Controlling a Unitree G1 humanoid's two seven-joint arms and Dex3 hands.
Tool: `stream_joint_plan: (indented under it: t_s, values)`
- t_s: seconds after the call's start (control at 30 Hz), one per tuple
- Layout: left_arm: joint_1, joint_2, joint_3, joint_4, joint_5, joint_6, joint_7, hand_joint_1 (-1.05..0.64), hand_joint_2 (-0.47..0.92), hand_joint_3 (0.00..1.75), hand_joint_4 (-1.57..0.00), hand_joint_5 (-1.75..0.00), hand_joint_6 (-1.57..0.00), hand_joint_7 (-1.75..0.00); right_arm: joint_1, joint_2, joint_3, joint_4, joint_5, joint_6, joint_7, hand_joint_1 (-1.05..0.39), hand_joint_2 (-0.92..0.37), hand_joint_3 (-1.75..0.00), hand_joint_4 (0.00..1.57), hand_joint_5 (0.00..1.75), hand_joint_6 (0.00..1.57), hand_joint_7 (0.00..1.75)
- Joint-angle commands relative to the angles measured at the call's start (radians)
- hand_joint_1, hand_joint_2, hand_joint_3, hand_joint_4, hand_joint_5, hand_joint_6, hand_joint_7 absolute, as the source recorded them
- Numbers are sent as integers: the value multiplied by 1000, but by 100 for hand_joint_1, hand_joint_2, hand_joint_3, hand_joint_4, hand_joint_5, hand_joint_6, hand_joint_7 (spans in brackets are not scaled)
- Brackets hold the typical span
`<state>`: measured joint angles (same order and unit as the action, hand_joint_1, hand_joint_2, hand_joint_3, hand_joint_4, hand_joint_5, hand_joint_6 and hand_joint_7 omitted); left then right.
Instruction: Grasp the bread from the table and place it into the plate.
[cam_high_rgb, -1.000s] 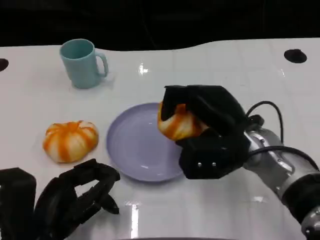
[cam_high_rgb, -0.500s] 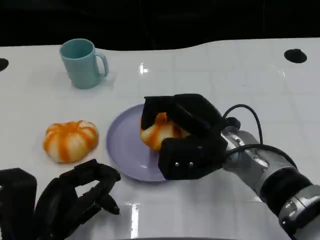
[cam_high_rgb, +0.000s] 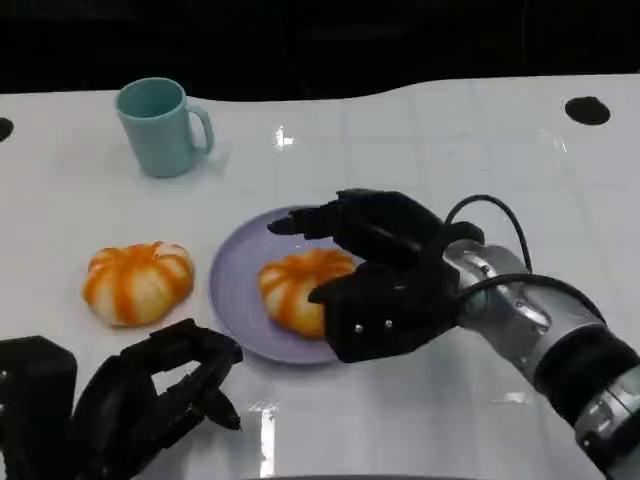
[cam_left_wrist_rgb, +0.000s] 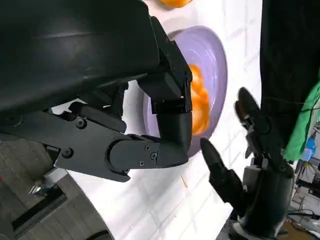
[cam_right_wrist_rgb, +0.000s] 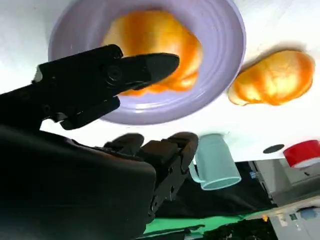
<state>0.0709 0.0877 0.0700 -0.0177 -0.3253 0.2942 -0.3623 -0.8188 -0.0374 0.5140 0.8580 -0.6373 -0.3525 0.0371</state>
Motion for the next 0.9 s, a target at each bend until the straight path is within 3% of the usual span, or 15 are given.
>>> stream_joint_plan:
  t_s: [0.03,0.2,0.33,0.47,0.53,0.63,0.73,0.83,0.9]
  values:
    - [11,11,0,-16,14,-14,10,-50,92,38,-65,-160,-70,-120,54,-39,-18,-102,39,7,52,-65,-92,-21,7,33,34,1]
    - [13,10,-2,-19,13,-18,7,-51,92,39,-64,-160,-69,-120,145,-70,-68,-264,133,23,147,-58,-92,-14,14,40,40,3]
    - [12,6,-2,-16,9,-22,4,-51,92,38,-64,-160,-70,-120,250,-88,-119,-391,185,25,135,-51,-92,-10,28,48,49,7]
    - [13,5,-7,-21,13,-21,9,-51,92,37,-64,-160,-71,-120,343,-91,-175,-443,254,-37,95,-39,-92,-6,46,57,62,12]
    - [14,3,-7,-23,13,-21,11,-52,92,37,-65,-160,-71,-120,385,-84,-203,-444,296,-87,74,-31,-92,-4,62,73,75,17]
    - [15,1,-7,-27,9,-19,10,-51,92,37,-66,-160,-71,-119,448,-69,-240,-455,381,-127,85,-23,-92,-4,67,102,87,23]
    - [17,-1,-8,-32,8,-19,10,-51,92,37,-66,-160,-71,-118,506,-58,-268,-479,491,-131,139,-20,-89,-19,63,126,90,39]
    - [18,-6,-7,-35,7,-14,16,-51,92,37,-66,-159,-72,-116,560,-63,-288,-542,578,-63,205,-20,-63,-79,64,137,72,91]
    - [17,-6,-5,-35,5,-10,16,-51,92,38,-67,-159,-72,-114,589,-65,-303,-588,621,-18,235,-19,-56,-94,64,140,69,103]
